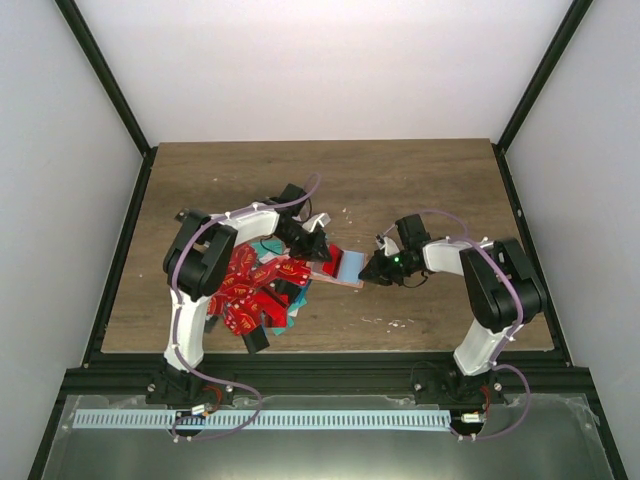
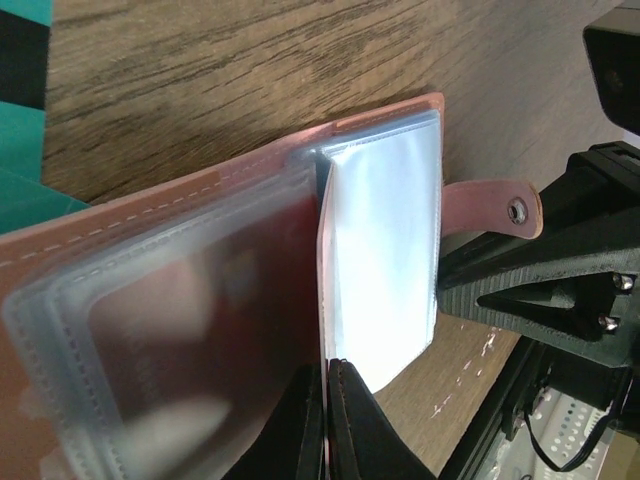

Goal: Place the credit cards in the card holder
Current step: Insert the credit card into the card holder.

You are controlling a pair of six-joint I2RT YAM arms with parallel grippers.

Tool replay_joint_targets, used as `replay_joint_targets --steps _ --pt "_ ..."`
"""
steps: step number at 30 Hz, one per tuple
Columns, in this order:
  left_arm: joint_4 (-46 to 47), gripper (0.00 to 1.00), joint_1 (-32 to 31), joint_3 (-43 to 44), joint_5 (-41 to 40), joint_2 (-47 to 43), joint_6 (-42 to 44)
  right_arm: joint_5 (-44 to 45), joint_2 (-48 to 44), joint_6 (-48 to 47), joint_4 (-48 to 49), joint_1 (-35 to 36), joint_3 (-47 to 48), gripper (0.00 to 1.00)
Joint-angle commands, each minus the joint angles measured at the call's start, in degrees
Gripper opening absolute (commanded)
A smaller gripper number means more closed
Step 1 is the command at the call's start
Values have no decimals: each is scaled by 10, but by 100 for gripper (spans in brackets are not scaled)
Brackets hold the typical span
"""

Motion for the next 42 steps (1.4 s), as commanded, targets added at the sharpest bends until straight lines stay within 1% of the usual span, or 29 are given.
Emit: replay_joint_targets --steps 1,21,42 --pt "19 4 -2 -10 13 13 -8 38 28 -5 -10 3 11 10" --pt "61 4 -3 -28 43 23 -49 40 32 -17 -14 2 12 8" --pt "105 4 -10 -28 78 63 -85 36 47 -37 -22 2 26 8"
